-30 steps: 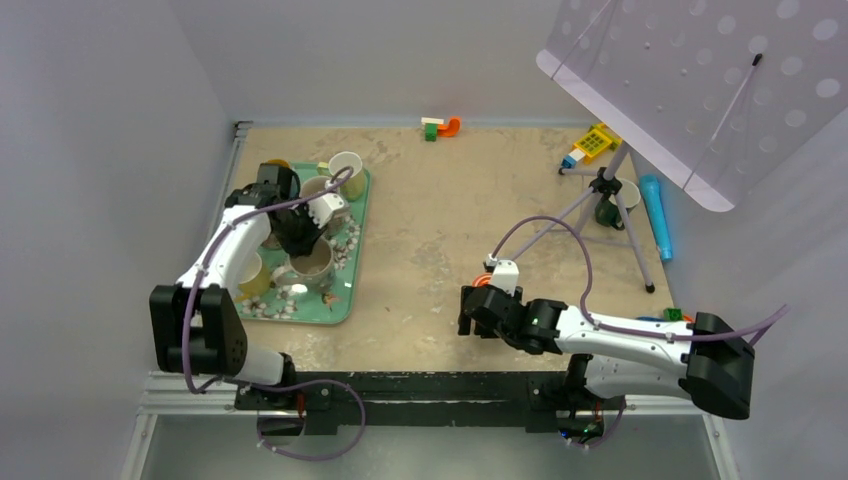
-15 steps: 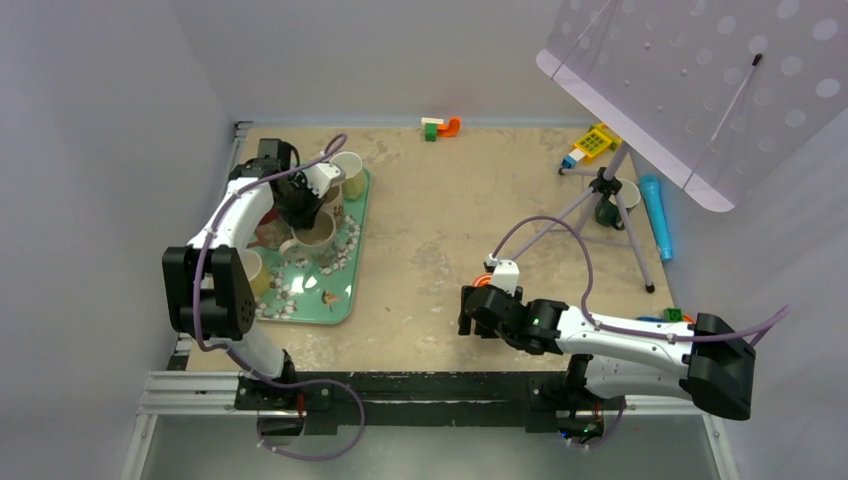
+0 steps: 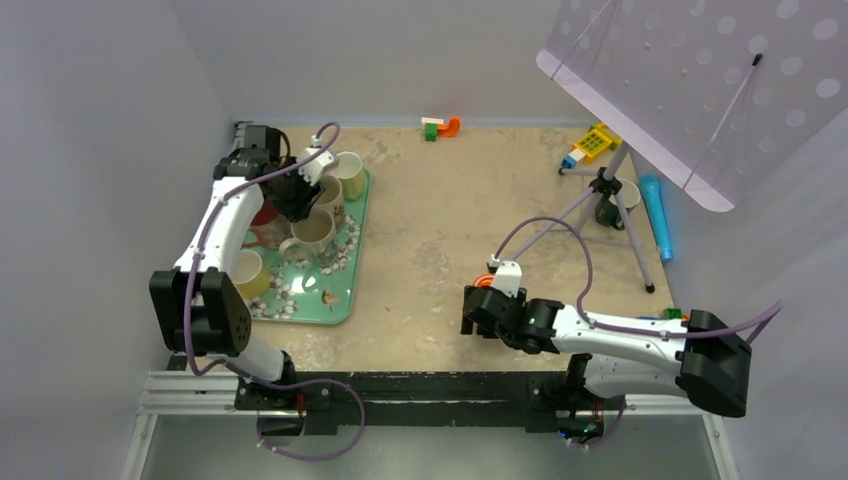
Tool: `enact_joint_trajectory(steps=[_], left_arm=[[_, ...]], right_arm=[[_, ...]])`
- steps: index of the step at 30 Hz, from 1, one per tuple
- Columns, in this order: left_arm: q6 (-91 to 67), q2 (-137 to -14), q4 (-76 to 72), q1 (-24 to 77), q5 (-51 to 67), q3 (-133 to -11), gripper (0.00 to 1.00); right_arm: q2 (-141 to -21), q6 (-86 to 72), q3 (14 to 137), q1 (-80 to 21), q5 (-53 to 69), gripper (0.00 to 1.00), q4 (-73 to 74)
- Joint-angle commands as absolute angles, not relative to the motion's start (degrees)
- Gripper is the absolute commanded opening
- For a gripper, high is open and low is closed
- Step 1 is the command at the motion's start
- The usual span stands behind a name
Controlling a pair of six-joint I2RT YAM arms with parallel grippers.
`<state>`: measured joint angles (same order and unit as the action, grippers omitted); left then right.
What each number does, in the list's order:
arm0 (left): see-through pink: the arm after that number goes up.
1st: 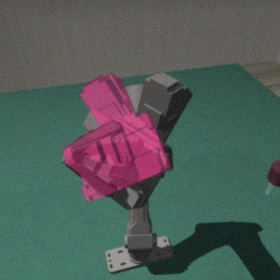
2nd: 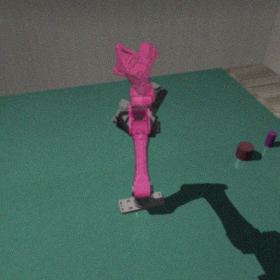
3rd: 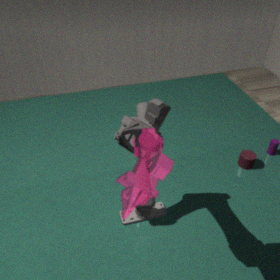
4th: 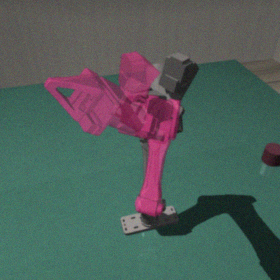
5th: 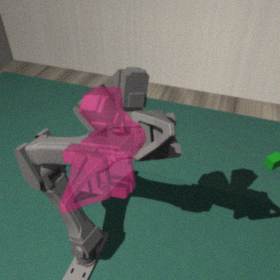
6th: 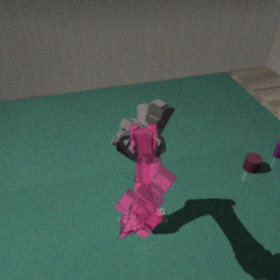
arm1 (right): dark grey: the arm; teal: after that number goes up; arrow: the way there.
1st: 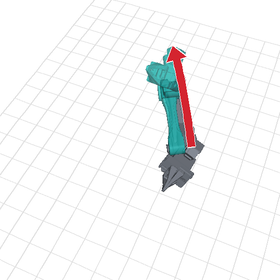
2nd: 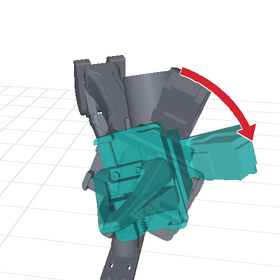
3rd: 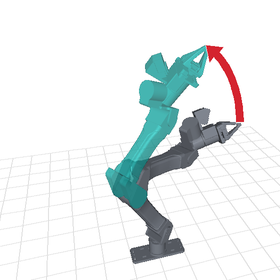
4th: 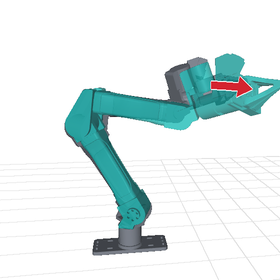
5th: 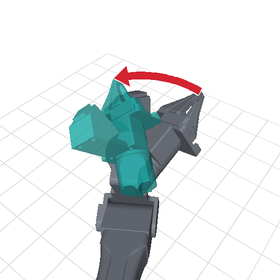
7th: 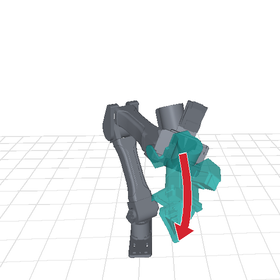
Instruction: Turn the mug right side up
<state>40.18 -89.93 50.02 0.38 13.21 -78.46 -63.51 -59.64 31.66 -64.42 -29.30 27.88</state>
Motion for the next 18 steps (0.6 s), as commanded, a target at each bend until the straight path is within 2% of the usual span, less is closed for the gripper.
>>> enact_joint_trajectory(steps=[1,4,6,8,9,12,15,18], left_arm=[[40.17,-83.58,54.17,0.07,14.30,-83.34,0.55],[37.80,-79.54,56.99,0.09,17.70,-84.42,0.56],[35.86,-76.31,58.48,0.09,21.33,-84.47,0.57],[33.80,-73.27,59.66,0.09,25.44,-84.23,0.57],[32.76,-71.92,60.42,0.04,27.56,-84.20,0.57],[28.85,-68.51,62.79,0.09,34.62,-84.55,0.58],[24.59,-66.38,65.27,0.09,44.68,-86.84,0.61],[18.35,-66.07,66.54,0.07,54.21,-90.99,0.63]], right_arm=[[-65.94,-61.78,33.49,-64.16,-33.61,0.80,28.47],[-69.83,-61.63,34.69,-64.16,-34.25,0.50,28.61],[-72.81,-61.59,36.03,-64.16,-34.07,0.25,29.06],[-75.03,-61.23,36.65,-64.16,-34.05,0.06,28.68],[-75.78,-61.18,37.06,-64.16,-34.37,0.00,28.77],[-74.68,-57.24,40.00,-65.05,-36.73,0.00,28.43],[-70.13,-47.29,47.41,-71.47,-41.34,0.00,26.39],[-64.44,-36.59,54.08,-76.64,-45.75,0.00,17.59]])
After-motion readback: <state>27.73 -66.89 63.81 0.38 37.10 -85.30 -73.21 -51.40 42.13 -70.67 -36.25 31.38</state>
